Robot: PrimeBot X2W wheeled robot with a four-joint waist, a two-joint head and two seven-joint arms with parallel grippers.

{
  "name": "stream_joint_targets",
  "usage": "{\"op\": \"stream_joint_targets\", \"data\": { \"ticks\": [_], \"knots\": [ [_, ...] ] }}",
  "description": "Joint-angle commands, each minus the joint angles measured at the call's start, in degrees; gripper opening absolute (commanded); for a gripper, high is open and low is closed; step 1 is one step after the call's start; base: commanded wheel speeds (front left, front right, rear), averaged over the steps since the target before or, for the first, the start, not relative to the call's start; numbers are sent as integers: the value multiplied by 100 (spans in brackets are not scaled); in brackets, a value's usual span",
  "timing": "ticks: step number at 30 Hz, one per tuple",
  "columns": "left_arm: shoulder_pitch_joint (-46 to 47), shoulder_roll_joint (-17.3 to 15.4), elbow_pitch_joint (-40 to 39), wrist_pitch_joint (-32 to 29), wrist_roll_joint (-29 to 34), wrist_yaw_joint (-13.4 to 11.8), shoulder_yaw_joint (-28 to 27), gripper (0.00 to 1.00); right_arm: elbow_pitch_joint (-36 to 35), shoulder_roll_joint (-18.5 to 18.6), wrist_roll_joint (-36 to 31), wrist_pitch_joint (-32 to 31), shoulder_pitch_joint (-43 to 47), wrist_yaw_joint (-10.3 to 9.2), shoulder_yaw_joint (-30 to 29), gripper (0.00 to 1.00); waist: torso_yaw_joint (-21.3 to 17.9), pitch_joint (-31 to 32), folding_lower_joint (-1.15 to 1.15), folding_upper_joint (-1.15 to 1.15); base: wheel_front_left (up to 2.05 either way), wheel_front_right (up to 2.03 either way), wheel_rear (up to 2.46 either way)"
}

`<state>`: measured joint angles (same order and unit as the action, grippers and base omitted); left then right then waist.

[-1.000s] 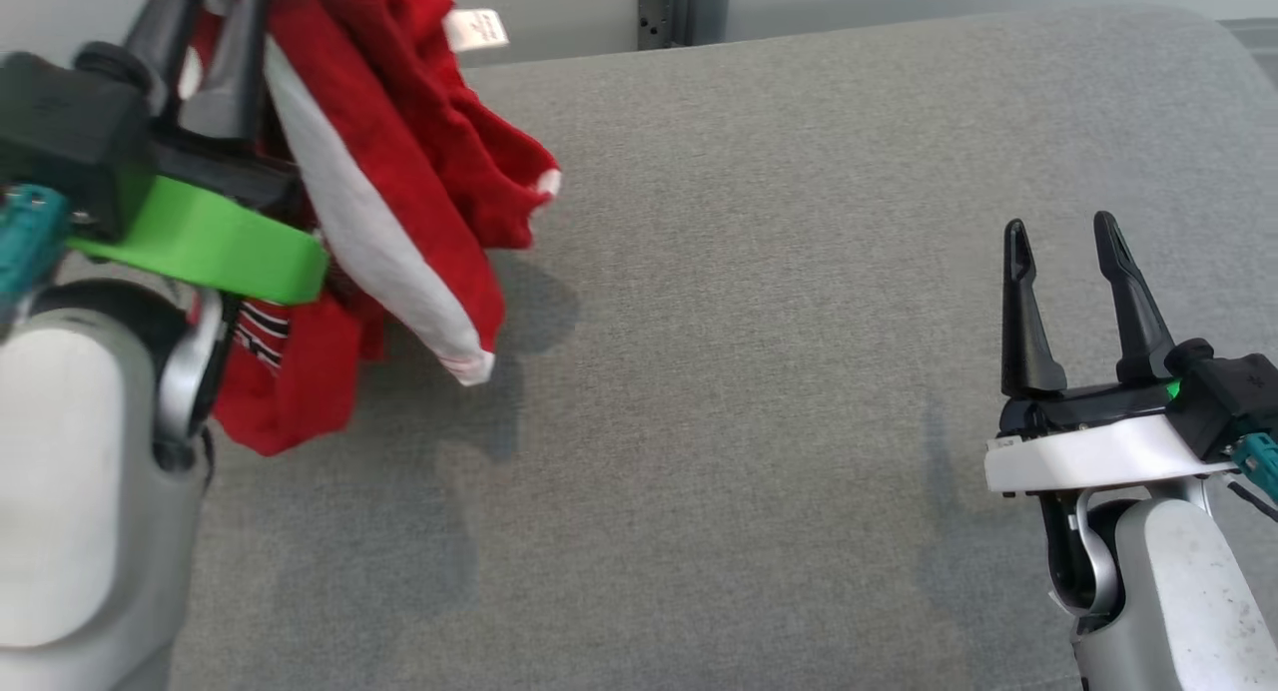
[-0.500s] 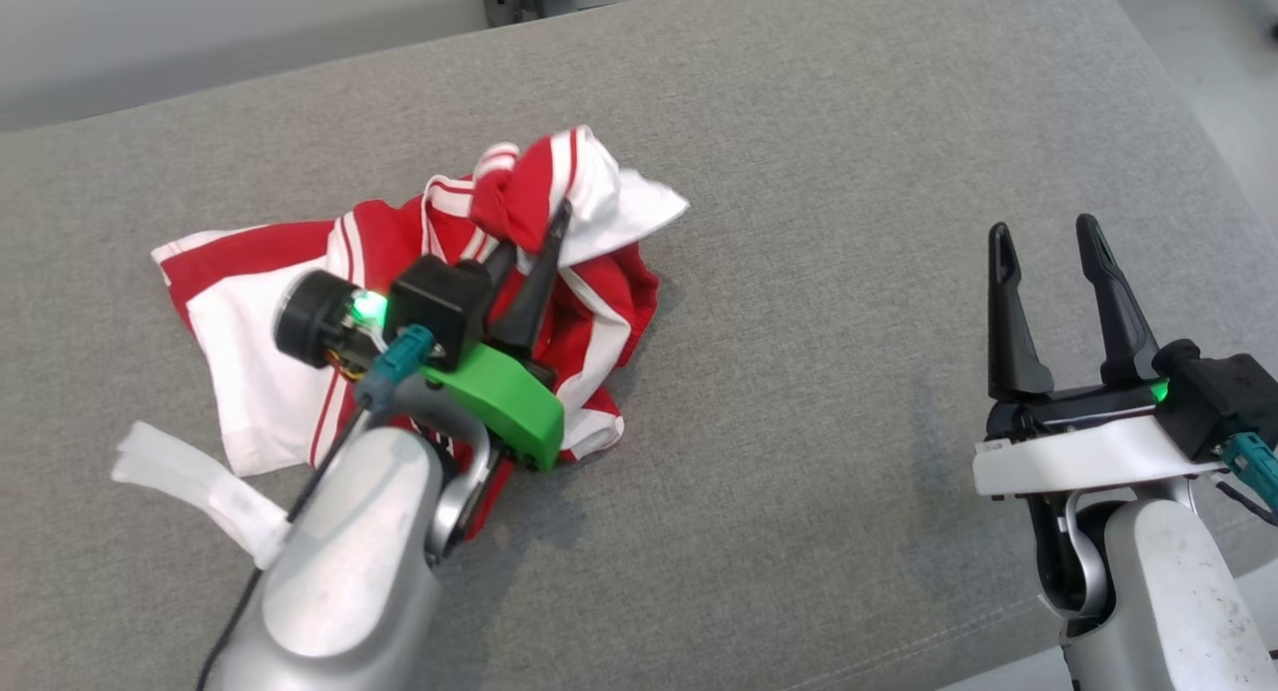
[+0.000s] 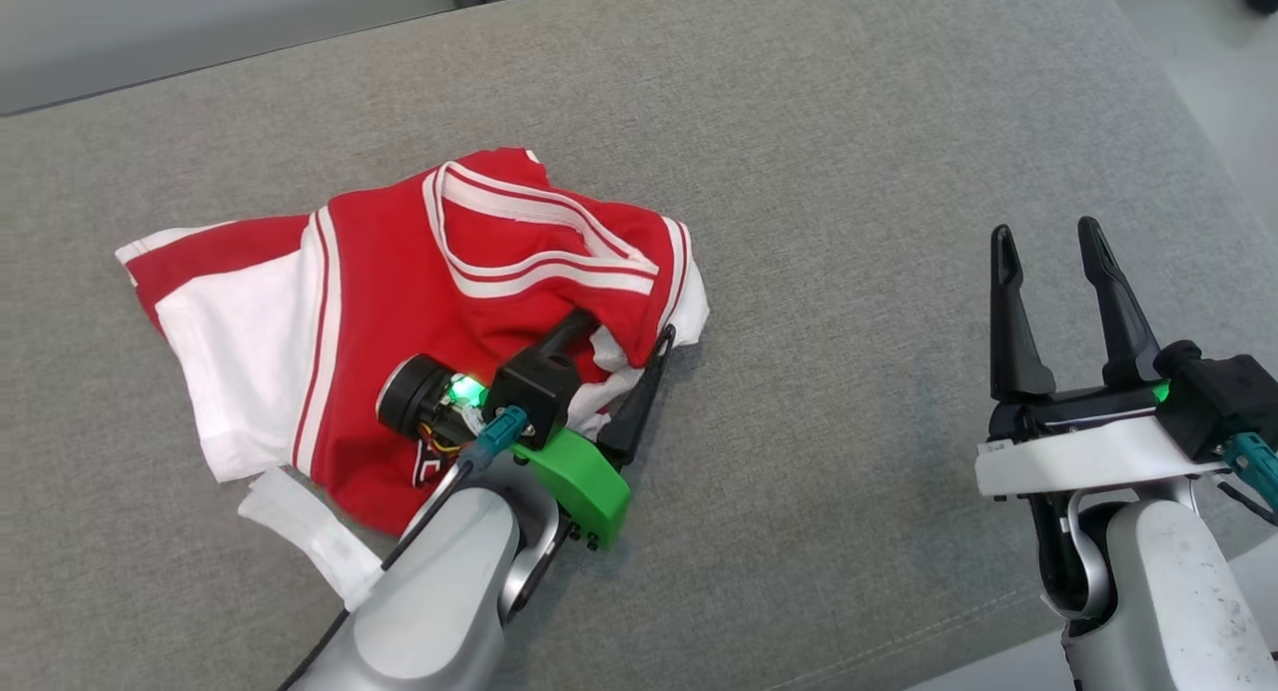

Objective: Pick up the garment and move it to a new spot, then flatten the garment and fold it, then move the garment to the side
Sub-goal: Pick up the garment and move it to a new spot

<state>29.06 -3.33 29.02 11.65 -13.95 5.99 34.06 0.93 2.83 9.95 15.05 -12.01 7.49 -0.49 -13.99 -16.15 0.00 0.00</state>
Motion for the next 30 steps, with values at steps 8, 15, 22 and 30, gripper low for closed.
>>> {"op": "stream_joint_targets", "data": {
  "ticks": [8,15,22,30],
  "knots": [
    [-521,-167,-606,276,-275,-329,-342,100,23,12,-158,20,140,0,-90,100,526,433,0,0,0,0,0],
    [-1011,-403,-1080,279,-513,-491,-604,100,39,12,-222,20,199,0,-122,100,616,615,0,0,0,0,0],
    [-1124,-427,-1186,187,-820,-577,-846,100,30,12,-262,20,234,0,-116,100,470,696,0,0,0,0,0],
    [-806,-407,-627,-148,-877,-504,-733,100,45,12,-234,20,193,0,-111,100,156,586,0,0,0,0,0]
  ]
}}
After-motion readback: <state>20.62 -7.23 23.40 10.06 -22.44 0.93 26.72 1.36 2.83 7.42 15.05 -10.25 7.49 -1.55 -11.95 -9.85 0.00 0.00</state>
